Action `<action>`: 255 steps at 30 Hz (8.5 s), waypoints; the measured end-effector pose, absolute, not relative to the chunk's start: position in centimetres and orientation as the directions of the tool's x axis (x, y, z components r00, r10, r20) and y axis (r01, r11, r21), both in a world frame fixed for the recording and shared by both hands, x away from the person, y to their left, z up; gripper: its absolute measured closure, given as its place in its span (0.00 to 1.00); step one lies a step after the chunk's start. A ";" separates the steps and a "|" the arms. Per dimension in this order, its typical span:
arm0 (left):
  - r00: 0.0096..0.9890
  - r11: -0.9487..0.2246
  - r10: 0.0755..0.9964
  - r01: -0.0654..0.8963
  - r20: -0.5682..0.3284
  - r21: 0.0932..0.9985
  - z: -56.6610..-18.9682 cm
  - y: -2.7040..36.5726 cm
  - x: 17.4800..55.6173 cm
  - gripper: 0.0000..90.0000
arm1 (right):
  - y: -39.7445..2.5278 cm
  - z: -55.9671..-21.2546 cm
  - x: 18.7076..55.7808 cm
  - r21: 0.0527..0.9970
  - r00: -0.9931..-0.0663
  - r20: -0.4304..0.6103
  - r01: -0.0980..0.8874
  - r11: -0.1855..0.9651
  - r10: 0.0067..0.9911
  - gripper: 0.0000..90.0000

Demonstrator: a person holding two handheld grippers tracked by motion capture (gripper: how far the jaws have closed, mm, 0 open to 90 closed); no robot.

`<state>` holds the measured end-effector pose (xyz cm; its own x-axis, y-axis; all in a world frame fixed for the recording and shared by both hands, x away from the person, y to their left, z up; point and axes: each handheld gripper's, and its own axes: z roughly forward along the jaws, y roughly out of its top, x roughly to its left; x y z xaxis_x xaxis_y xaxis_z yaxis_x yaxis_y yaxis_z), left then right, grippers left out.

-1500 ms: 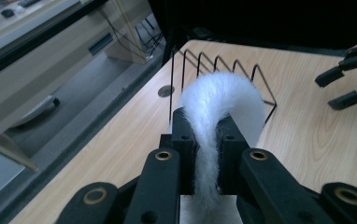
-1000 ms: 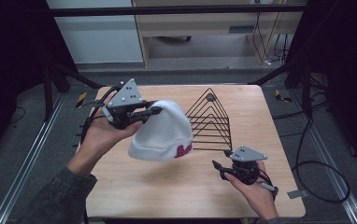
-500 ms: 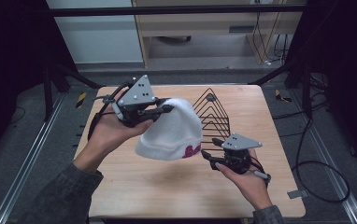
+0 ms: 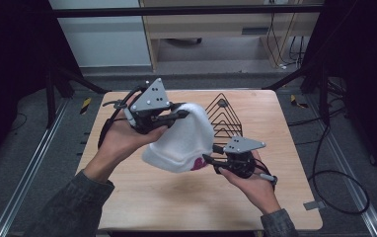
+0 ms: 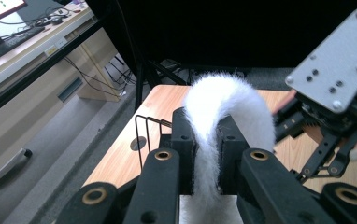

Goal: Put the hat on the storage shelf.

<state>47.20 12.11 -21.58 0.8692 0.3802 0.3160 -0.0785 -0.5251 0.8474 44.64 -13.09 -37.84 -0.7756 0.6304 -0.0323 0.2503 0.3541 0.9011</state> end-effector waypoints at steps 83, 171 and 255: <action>0.777 -0.341 0.570 -0.070 0.265 0.937 -19.6 7.8 56.1 0.89 | -20.8 -29.0 52.7 0.925 -0.585 -0.110 0.236 0.298 0.804 0.89; 0.803 -0.447 0.535 0.004 0.263 0.895 -25.3 5.4 57.9 0.88 | -21.9 -36.2 51.6 0.903 -0.576 -0.065 0.314 0.294 0.815 0.88; 0.883 -0.568 0.425 0.090 0.198 0.818 -32.4 2.6 57.3 0.86 | -23.9 -44.4 51.3 0.809 -0.550 -0.022 0.481 0.338 0.835 0.86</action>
<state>57.31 2.60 -32.37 0.8832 0.4248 0.1984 0.0896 -0.5683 0.8179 51.33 -23.88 -44.39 -0.5498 0.8350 -0.0223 0.4811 0.3384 0.8087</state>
